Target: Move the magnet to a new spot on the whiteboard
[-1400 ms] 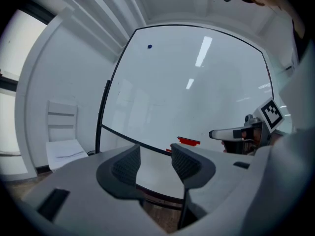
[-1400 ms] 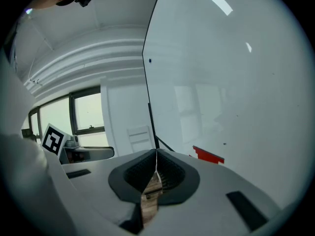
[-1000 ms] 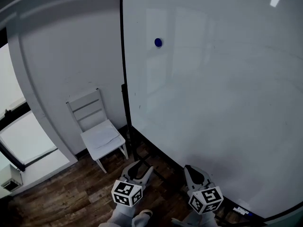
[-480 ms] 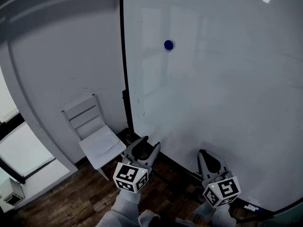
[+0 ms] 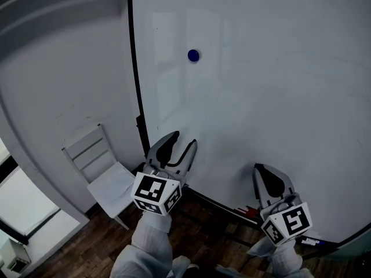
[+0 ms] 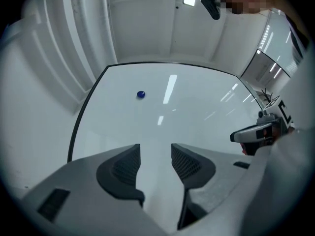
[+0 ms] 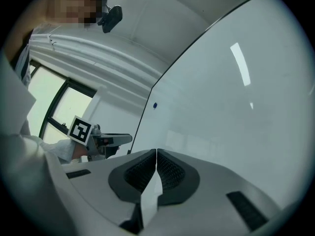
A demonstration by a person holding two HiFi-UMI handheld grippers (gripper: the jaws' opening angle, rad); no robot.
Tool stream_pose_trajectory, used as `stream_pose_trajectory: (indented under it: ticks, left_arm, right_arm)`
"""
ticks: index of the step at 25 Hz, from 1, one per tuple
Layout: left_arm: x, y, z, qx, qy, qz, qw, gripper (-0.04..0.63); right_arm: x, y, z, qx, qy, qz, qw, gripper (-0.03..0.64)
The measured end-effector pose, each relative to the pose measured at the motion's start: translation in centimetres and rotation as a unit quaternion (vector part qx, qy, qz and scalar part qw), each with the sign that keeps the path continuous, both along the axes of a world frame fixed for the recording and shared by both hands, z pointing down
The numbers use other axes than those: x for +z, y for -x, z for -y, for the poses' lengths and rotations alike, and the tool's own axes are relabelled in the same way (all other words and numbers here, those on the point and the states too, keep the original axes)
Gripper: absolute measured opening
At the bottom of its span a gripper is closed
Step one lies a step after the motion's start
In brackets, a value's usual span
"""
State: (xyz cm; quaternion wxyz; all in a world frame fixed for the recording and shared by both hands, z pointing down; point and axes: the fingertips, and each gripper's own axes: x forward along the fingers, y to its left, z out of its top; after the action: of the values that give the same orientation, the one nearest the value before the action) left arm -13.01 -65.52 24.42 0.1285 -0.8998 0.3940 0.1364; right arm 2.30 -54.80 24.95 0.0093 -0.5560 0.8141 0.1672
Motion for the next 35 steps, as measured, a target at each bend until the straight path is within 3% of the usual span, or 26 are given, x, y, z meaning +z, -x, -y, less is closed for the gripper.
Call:
stream_pose_trajectory:
  ticks: [5, 17, 26, 35]
  left_arm:
    - [-4.5, -1.4, 1.2, 0.015, -0.04, 0.001, 0.9991, 0.192]
    - [-12.8, -1.3, 4.1, -0.002, -0.102, 0.01, 0.9947, 0.19]
    - [-17.3, -0.8, 5.2, -0.023, -0.131, 0.018, 0.9909, 0.19]
    - [-18.6, -2.3, 6.2, -0.026, -0.133, 0.036, 0.9901, 0.187]
  right_arm:
    - [-3.2, -0.2, -0.7, 0.021, -0.033, -0.017, 0.999, 0.029]
    - [-8.7, 0.9, -0.4, 0.046, -0.079, -0.076, 0.993, 0.029]
    - [-8.9, 0.9, -0.1, 0.058, -0.067, -0.09, 0.992, 0.029]
    - [-8.3, -0.2, -0.1, 0.073, -0.055, -0.092, 0.991, 0.029]
